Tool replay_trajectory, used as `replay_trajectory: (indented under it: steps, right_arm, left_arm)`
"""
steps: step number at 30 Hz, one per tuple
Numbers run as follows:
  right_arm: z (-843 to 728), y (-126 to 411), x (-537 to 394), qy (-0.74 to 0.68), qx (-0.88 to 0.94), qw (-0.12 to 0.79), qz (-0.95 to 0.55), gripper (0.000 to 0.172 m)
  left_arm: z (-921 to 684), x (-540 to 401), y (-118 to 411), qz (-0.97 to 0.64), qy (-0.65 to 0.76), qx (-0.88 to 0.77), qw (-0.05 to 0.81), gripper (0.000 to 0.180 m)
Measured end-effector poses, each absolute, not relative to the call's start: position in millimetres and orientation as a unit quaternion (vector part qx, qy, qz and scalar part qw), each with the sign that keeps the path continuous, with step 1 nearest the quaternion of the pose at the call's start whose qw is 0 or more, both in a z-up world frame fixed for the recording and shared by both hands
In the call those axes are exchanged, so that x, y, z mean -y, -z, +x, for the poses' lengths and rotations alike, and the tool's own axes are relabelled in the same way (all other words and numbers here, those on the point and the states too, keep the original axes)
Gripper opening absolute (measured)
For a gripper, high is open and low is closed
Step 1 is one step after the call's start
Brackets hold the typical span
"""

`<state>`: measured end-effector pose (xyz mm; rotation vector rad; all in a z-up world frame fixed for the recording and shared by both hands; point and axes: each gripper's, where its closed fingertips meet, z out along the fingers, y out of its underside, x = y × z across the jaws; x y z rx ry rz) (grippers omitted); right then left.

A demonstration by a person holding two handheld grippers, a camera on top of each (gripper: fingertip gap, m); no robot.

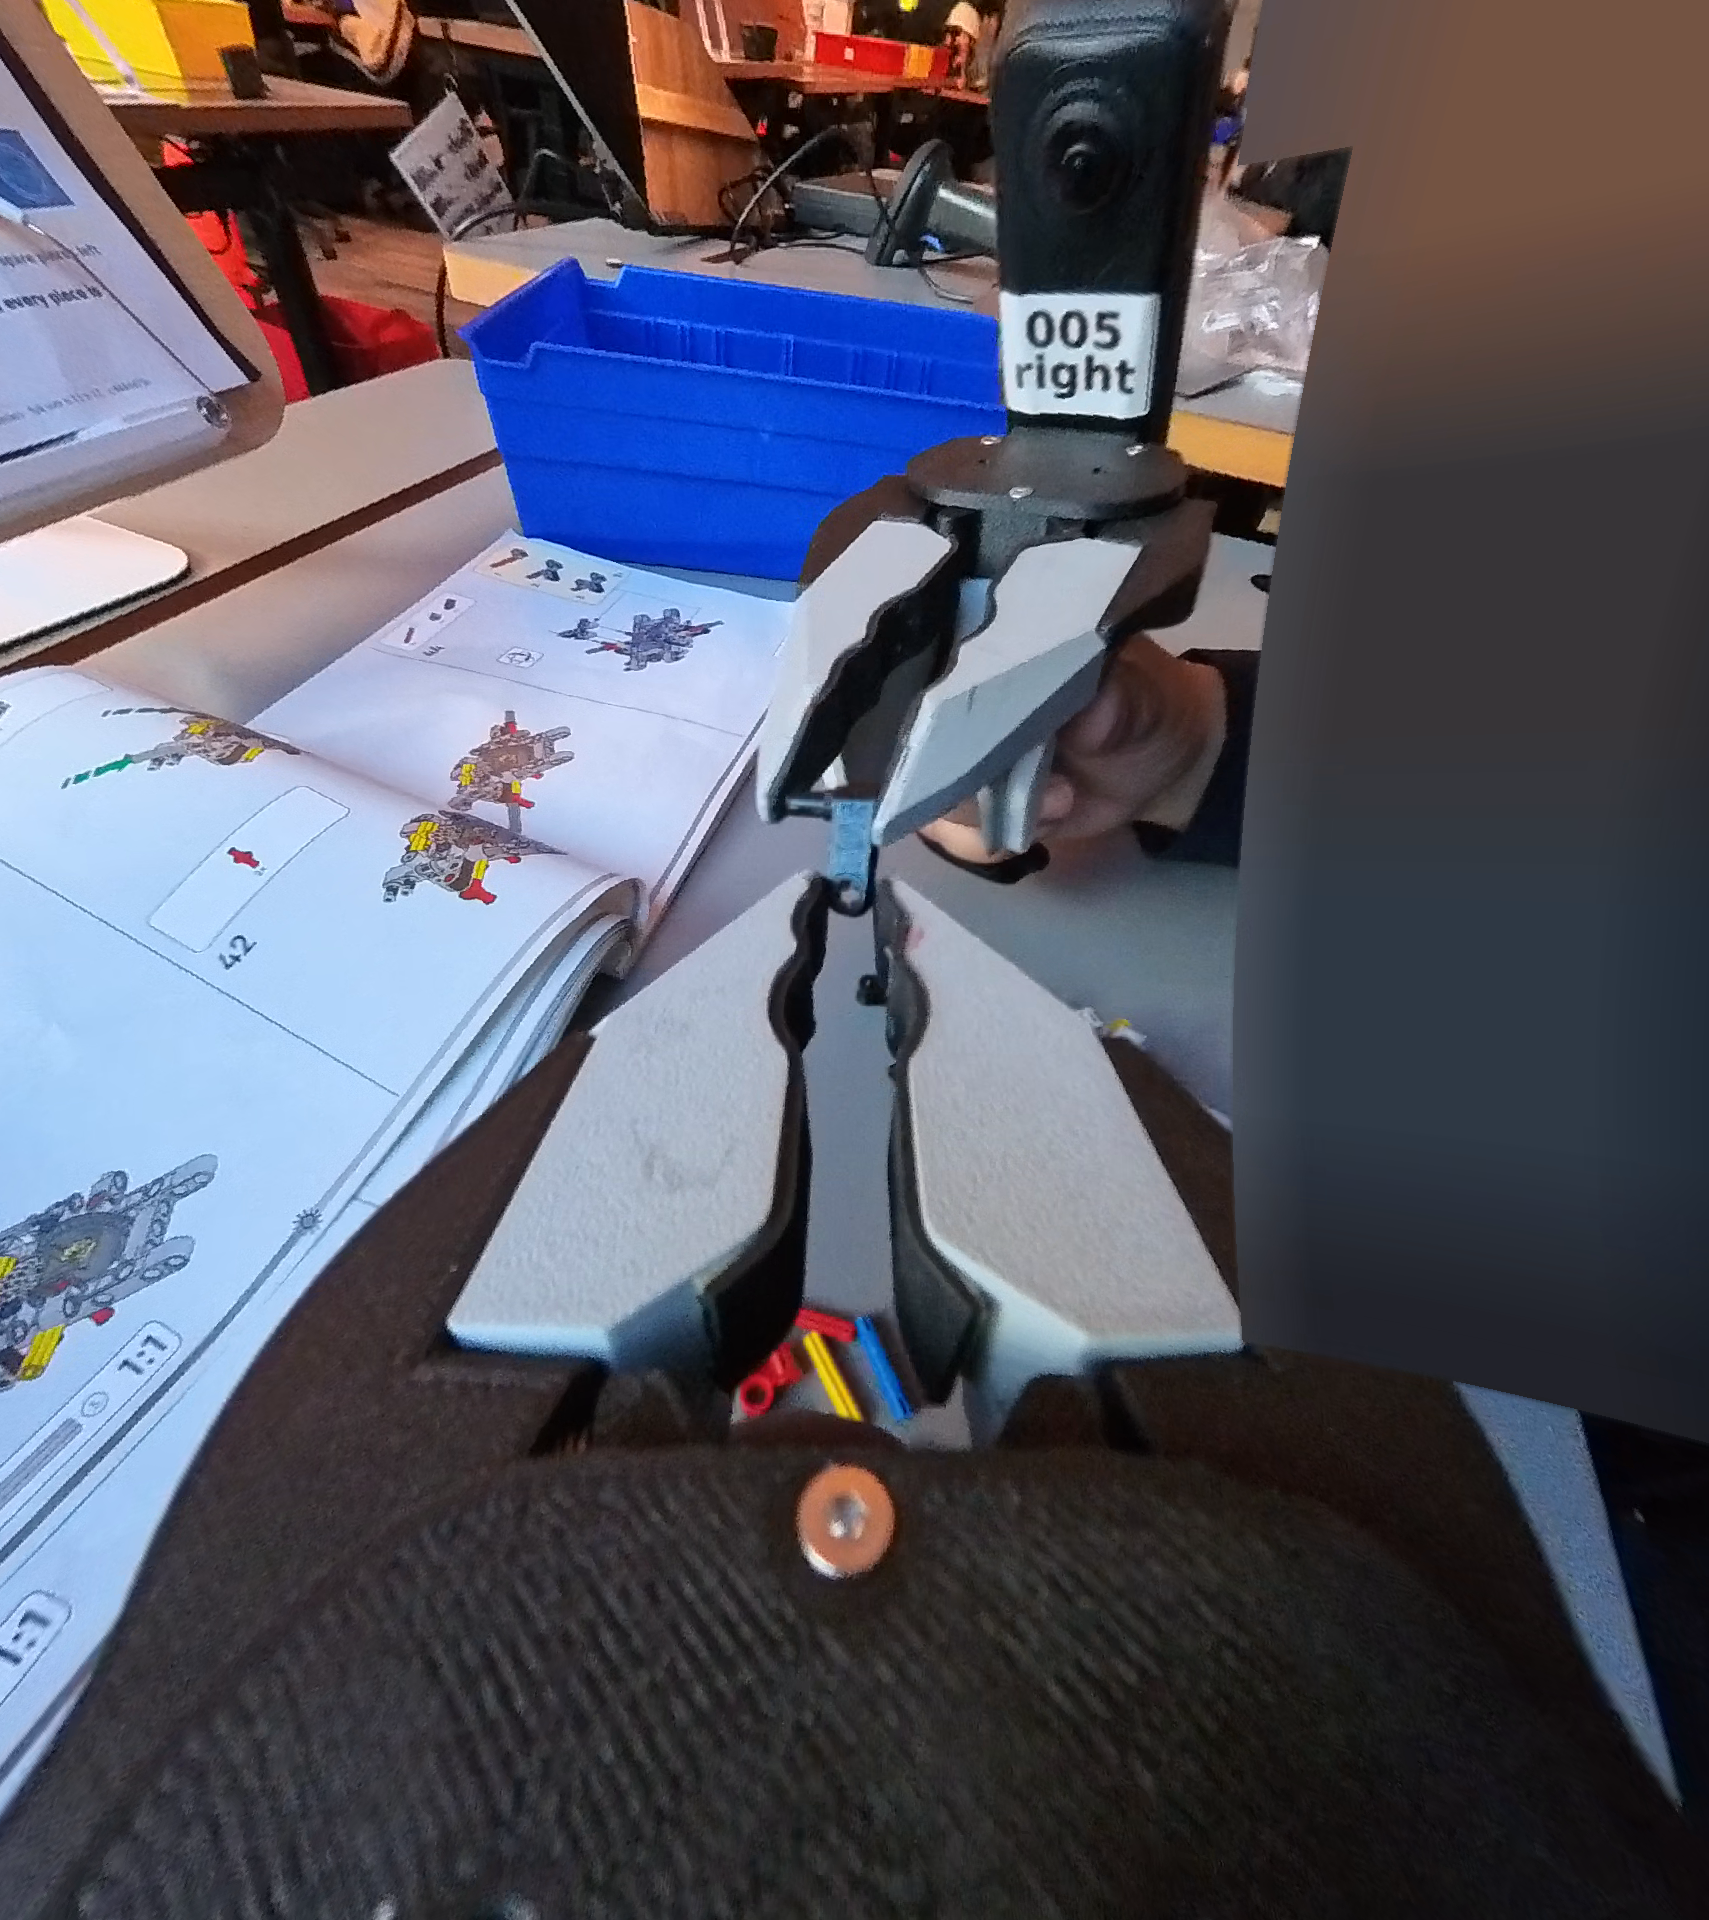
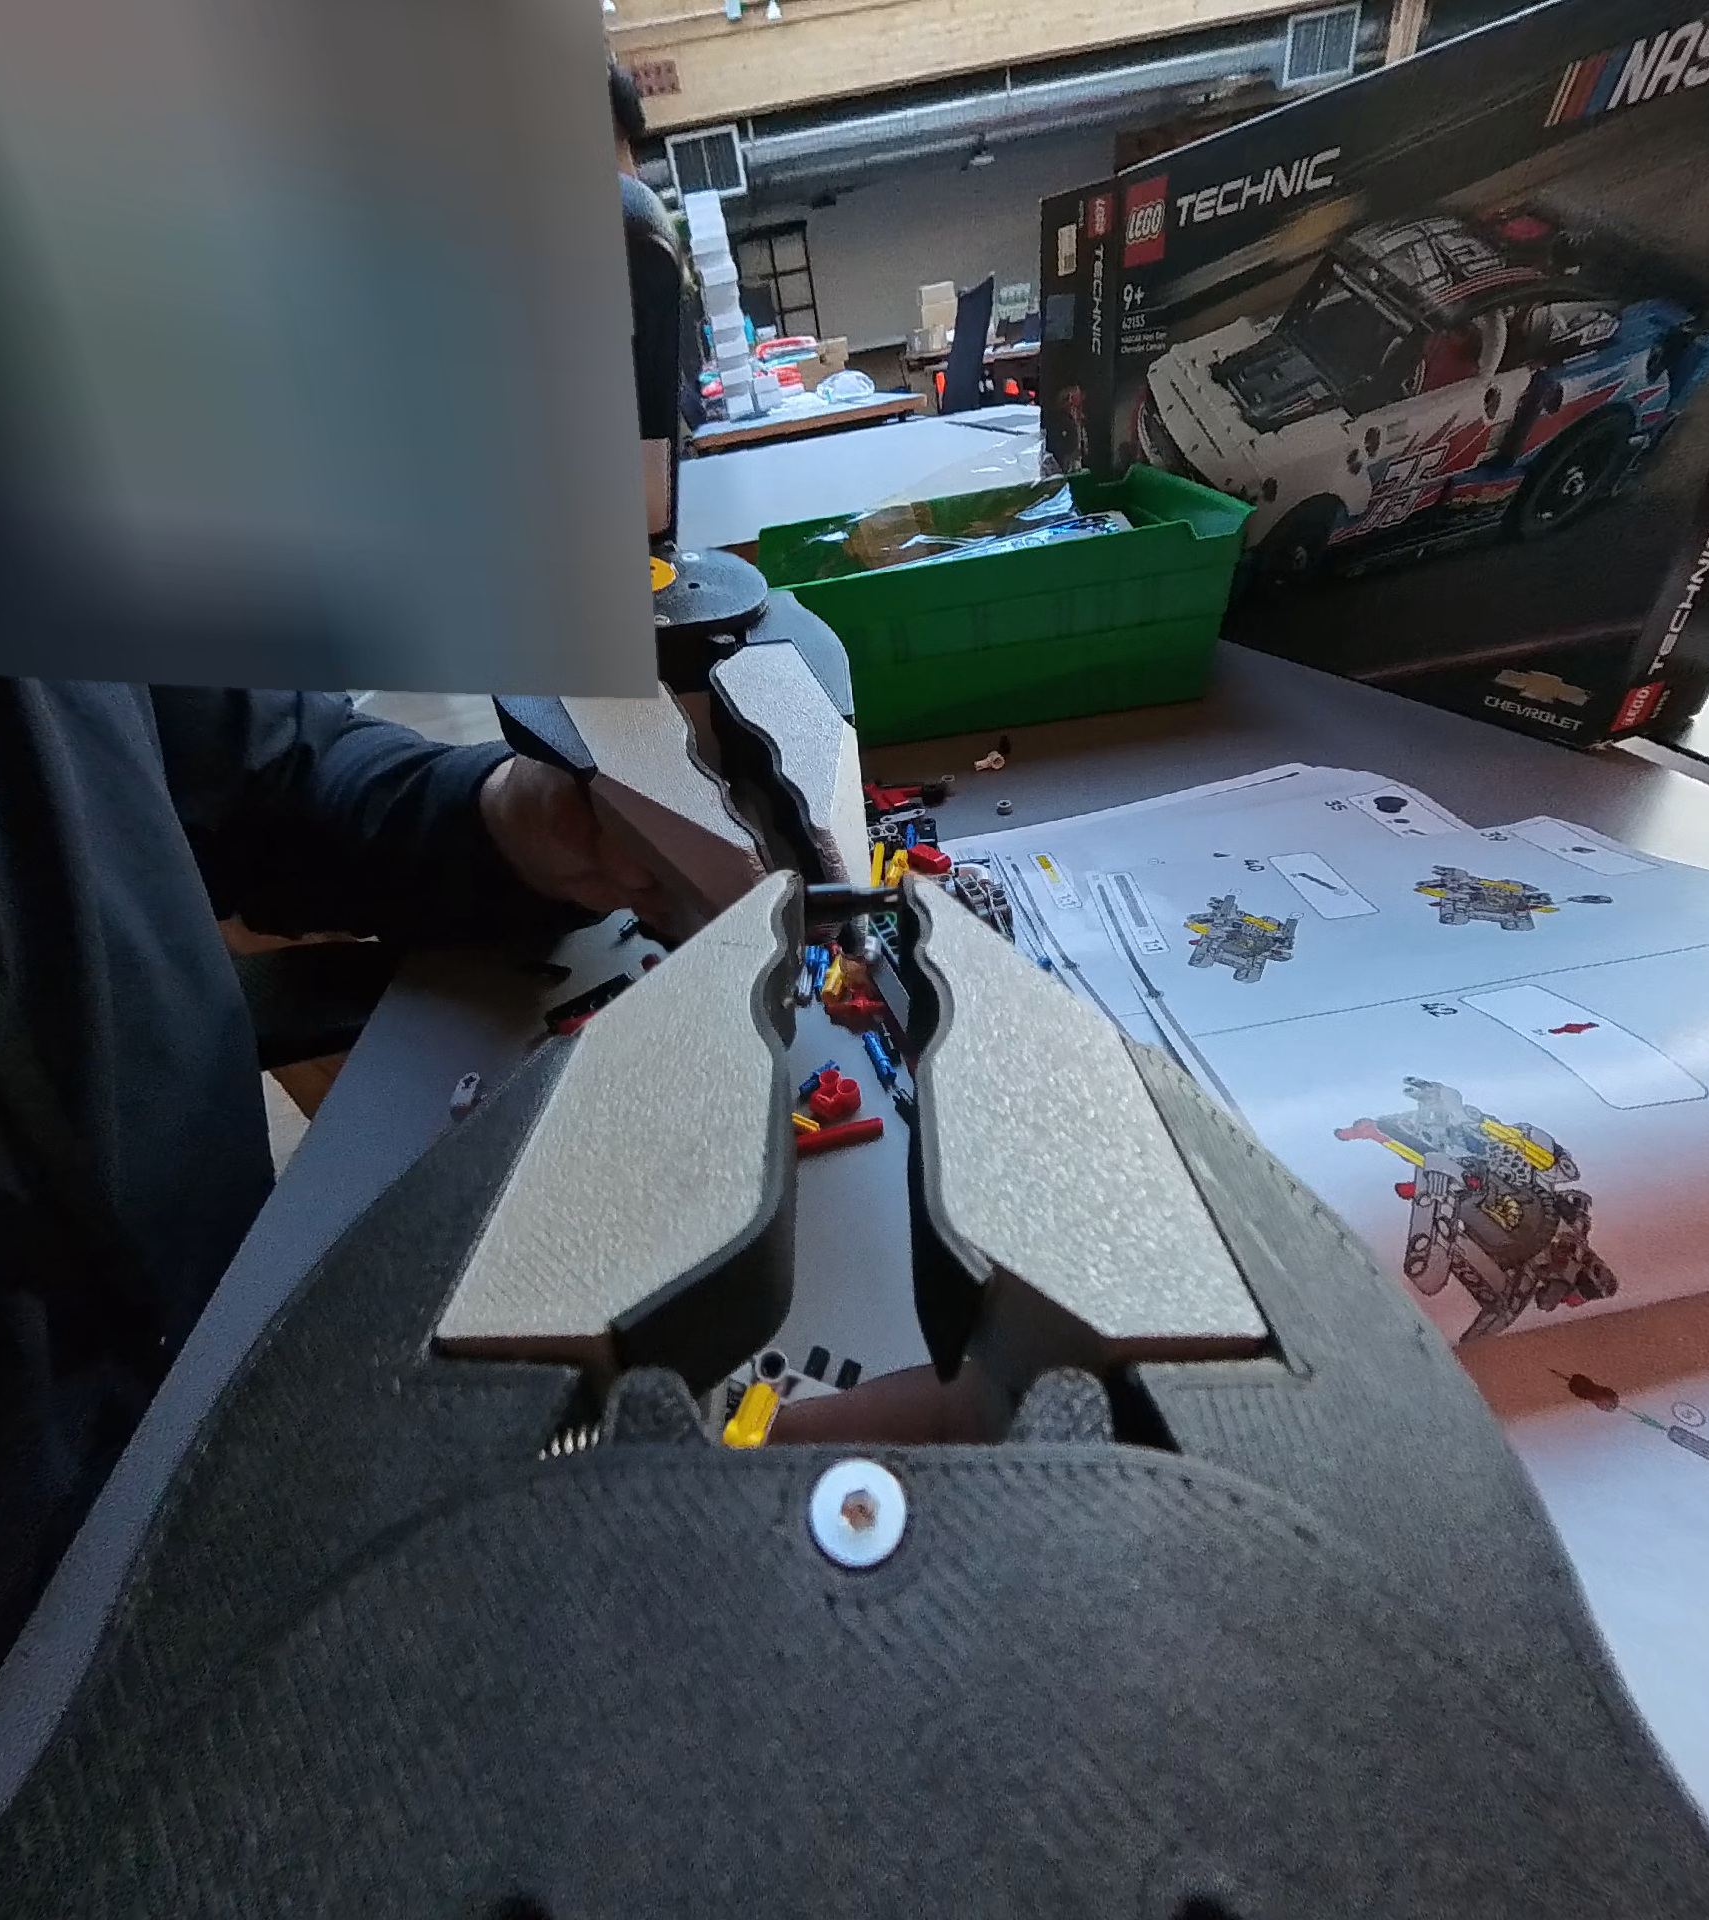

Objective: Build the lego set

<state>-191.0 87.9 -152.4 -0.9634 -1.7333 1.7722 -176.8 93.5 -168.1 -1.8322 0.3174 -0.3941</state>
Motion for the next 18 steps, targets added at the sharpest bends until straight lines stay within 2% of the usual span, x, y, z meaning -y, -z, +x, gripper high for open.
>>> replay_trajectory:
  steps: [13,18]
  right_arm:
    - [-189,164,-91,-0.631,0.656,0.232,-0.342,0.014]
    - [-191,167,-94,-0.622,0.659,0.239,-0.348,0.012]
  left_arm:
    - [-179,-93,175,-0.8,0.105,-0.163,0.568,0.006]
    - [-183,-92,170,-0.795,0.136,-0.142,0.574,0.005]
